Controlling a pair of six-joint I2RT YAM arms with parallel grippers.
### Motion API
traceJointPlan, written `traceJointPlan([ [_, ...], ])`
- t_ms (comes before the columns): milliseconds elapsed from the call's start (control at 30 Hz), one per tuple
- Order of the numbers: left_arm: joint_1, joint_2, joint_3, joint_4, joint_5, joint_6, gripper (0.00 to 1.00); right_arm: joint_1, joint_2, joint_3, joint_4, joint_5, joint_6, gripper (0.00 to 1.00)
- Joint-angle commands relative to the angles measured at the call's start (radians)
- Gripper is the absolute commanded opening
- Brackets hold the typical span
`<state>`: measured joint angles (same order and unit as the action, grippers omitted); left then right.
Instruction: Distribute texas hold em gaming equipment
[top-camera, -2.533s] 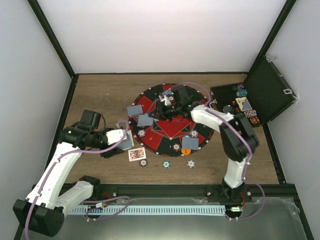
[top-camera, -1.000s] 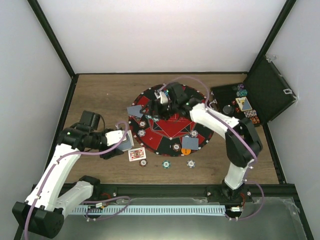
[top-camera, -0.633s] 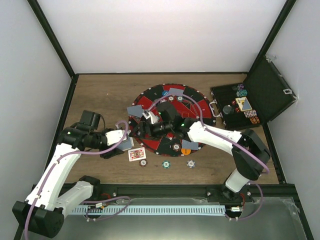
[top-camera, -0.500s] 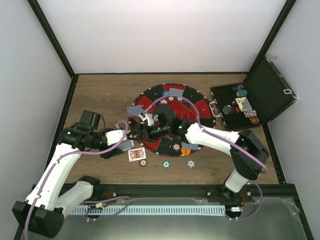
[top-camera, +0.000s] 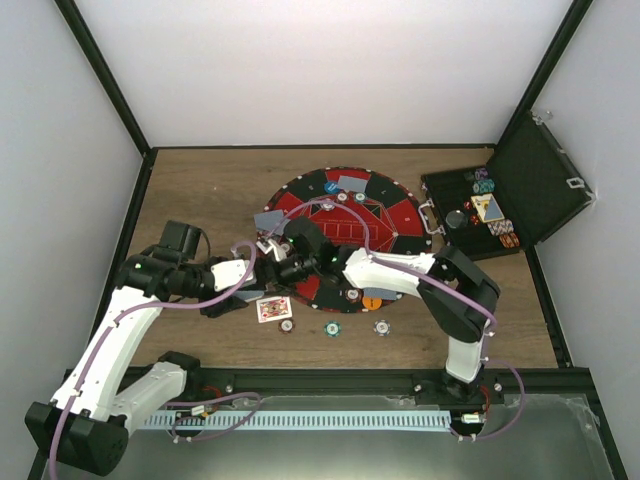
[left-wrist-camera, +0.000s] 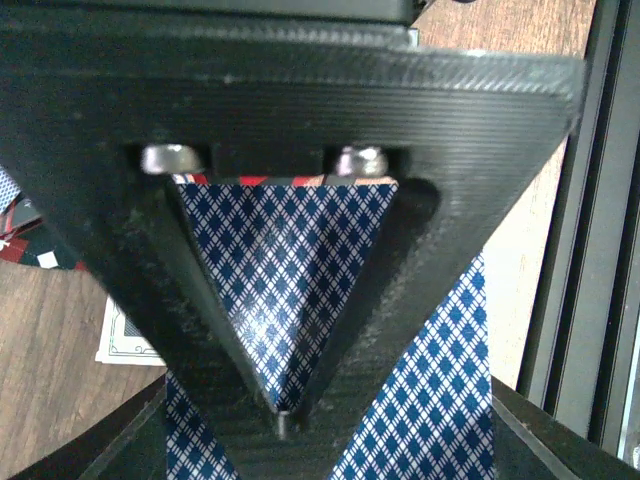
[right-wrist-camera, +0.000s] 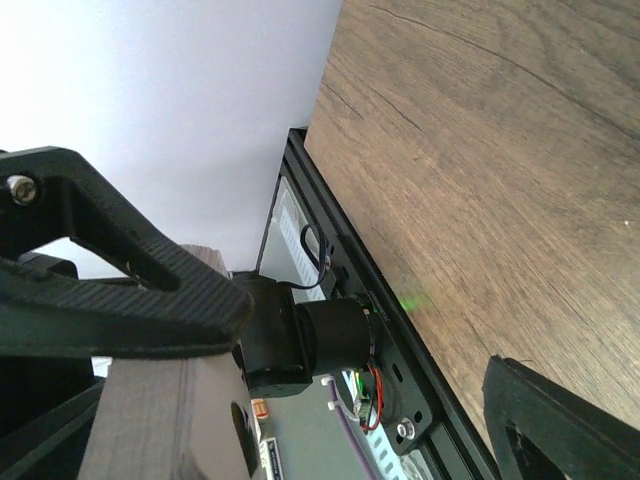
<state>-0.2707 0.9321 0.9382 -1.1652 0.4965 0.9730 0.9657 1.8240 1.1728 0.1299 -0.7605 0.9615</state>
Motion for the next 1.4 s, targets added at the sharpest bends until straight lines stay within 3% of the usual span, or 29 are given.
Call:
traceJointPlan([
  [0, 0.002, -0.010, 0.015, 0.005, 0.030, 0.016, 0.04, 0.005, 0.025, 0.065, 0.028, -0.019, 0.012, 0.87],
  [600, 0.002, -0.013, 0.023, 0.001, 0.033, 0.022, 0.04, -0.083, -0.069, -0.108, -0.020, 0.032, -0.012, 0.68],
  [1033, 0.002, -0.015, 0.025, 0.000, 0.025, 0.022, 0.04, -0.091, -0.147, -0.103, -0.133, 0.091, -0.074, 0.56],
  [1200, 0.002, -0.015, 0.023, 0.001, 0.026, 0.021, 0.04, -0.097, -0.187, -0.139, -0.124, 0.089, -0.063, 0.47],
  [1367, 0.002, -0.012, 0.023, 0.003, 0.027, 0.019, 0.04, -0.101, -0.251, -0.170, -0.063, 0.069, -0.018, 0.29],
])
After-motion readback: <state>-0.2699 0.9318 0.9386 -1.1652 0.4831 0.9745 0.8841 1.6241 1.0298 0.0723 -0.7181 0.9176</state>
